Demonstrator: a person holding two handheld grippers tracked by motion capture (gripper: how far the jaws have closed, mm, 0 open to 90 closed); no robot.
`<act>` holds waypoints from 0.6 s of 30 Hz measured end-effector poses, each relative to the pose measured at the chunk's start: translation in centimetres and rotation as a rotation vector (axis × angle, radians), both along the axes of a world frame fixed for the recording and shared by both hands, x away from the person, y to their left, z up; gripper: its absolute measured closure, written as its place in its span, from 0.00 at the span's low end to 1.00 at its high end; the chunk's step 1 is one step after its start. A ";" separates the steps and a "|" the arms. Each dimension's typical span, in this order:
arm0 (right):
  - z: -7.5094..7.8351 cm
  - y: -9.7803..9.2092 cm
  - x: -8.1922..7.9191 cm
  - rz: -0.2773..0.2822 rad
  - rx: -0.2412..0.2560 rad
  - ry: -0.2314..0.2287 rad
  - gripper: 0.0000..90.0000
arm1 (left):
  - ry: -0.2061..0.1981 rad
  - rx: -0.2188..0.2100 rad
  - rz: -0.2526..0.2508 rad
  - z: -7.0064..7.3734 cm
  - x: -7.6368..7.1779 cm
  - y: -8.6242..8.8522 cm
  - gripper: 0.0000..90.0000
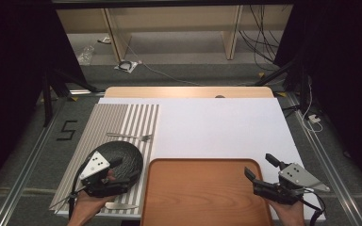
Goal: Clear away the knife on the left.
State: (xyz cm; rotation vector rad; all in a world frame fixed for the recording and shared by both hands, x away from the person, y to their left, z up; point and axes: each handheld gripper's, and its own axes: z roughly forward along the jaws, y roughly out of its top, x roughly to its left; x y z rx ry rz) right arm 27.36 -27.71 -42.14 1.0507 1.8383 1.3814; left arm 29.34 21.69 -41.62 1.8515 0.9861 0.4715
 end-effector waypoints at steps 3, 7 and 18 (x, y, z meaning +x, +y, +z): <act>0.0 0.0 0.0 0.001 0.000 -0.002 0.19 | -0.006 0.033 0.014 0.2 -0.1 0.5 0.26; 0.0 0.0 0.0 0.000 -0.003 -0.001 0.19 | 0.010 0.087 0.014 0.3 -0.3 1.3 0.26; 0.0 0.1 0.0 -0.005 -0.004 0.004 0.19 | 0.093 0.187 0.018 -0.4 -1.2 3.2 0.27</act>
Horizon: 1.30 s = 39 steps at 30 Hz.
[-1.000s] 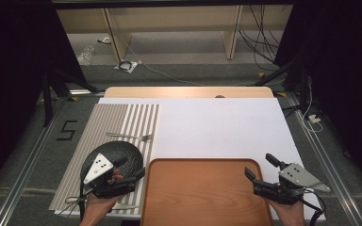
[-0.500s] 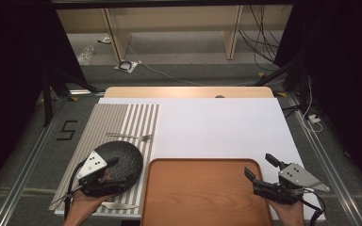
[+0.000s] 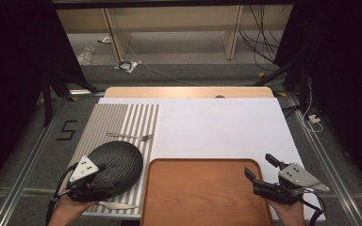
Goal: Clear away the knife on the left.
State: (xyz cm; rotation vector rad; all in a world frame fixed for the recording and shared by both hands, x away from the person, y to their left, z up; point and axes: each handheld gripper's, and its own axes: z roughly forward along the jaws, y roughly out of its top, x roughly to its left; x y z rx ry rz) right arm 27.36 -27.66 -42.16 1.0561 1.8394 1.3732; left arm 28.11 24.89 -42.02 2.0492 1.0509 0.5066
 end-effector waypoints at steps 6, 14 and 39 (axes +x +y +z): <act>-0.1 0.0 0.1 0.000 -0.002 0.006 0.19 | 0.048 0.040 -0.003 -0.5 -0.6 0.7 0.27; -0.1 0.0 0.1 0.001 -0.006 0.015 0.19 | 0.060 0.076 0.016 -1.2 -1.9 1.7 0.27; -0.2 0.3 0.2 0.027 -0.006 0.021 0.19 | 0.169 0.202 0.003 -2.0 -2.4 3.9 0.30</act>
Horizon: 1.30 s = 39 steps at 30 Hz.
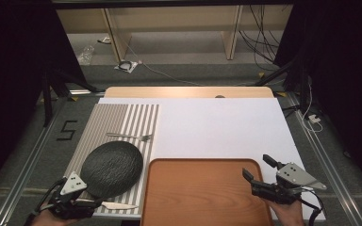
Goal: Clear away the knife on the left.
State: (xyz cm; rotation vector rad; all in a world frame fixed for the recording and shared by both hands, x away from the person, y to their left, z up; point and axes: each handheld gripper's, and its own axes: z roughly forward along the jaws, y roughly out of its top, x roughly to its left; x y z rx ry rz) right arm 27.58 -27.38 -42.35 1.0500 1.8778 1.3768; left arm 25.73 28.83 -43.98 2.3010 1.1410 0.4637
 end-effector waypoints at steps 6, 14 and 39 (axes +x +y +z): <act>0.0 0.0 0.0 0.003 -0.007 0.009 0.19 | 0.041 0.039 -0.003 -0.3 0.2 0.7 0.30; 0.0 0.0 0.1 0.008 -0.009 0.014 0.19 | 0.097 0.081 0.002 -1.0 0.7 1.5 0.30; -0.3 0.3 0.2 0.051 -0.011 0.022 0.19 | 0.269 0.165 -0.095 -2.9 3.3 1.0 0.37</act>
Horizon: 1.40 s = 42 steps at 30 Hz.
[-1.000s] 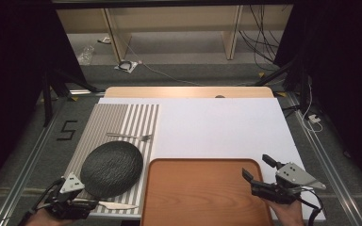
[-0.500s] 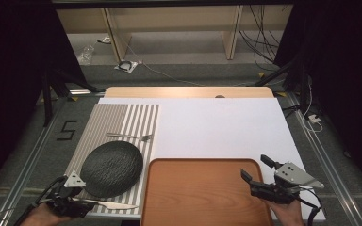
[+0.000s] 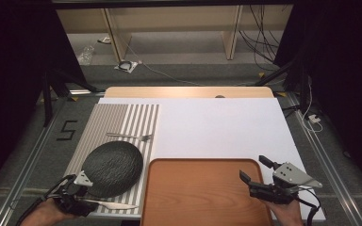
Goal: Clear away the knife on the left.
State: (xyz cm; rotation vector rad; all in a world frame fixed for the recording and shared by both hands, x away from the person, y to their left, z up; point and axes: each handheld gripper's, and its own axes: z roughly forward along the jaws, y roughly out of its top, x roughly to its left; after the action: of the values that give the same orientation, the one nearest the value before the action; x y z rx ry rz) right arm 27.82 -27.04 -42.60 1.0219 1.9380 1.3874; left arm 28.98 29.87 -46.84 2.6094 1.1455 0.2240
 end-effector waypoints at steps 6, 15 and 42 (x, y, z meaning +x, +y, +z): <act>0.0 0.0 0.0 0.004 -0.001 0.003 0.19 | 0.045 0.043 -0.058 0.3 0.2 -0.5 0.44; 0.0 0.1 0.0 0.005 -0.001 -0.001 0.20 | 0.090 0.120 -0.143 0.6 0.4 -1.9 0.59; -0.1 0.2 0.1 0.017 -0.006 0.008 0.20 | 0.100 0.186 -0.301 0.7 -0.1 -3.3 0.84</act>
State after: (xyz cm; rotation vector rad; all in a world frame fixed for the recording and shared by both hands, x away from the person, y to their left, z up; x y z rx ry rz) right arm 27.89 -26.83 -42.73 1.0117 1.9592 1.3877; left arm 28.85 26.56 -46.10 2.9436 0.7765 0.1432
